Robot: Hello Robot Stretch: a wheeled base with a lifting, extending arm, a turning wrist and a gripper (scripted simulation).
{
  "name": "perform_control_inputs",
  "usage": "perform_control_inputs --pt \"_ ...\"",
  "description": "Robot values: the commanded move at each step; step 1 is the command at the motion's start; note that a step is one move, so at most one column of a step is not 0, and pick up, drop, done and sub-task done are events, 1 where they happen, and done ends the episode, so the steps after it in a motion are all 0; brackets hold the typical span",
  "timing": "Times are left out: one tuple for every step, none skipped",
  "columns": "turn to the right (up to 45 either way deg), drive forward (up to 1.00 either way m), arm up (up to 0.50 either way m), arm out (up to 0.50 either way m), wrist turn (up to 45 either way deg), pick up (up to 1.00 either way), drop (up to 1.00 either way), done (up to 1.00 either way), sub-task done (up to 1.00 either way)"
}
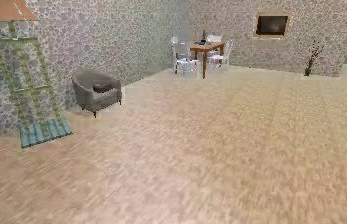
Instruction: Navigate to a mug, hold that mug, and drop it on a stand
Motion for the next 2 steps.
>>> perform_control_inputs --pt "30.0 0.0 0.0 0.0 0.0 0.0 0.0 0.0 0.0" --pt "0.0 0.25 0.0 0.0 0.0 0.0 0.0 0.0 0.0"
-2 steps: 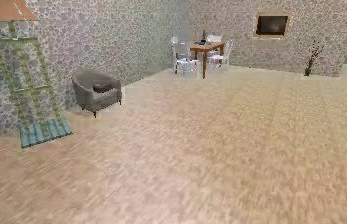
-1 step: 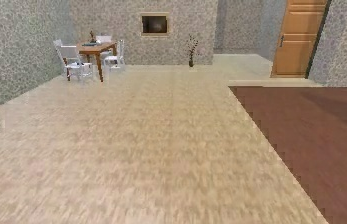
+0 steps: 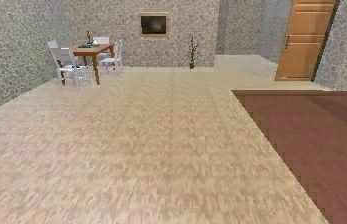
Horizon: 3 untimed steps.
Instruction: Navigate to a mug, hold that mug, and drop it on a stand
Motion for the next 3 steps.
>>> perform_control_inputs --pt "18.0 0.0 0.0 0.0 0.0 0.0 0.0 0.0 0.0" --pt "0.0 1.0 0.0 0.0 0.0 0.0 0.0 0.0 0.0" --pt "3.0 0.0 0.0 0.0 0.0 0.0 0.0 0.0 0.0"
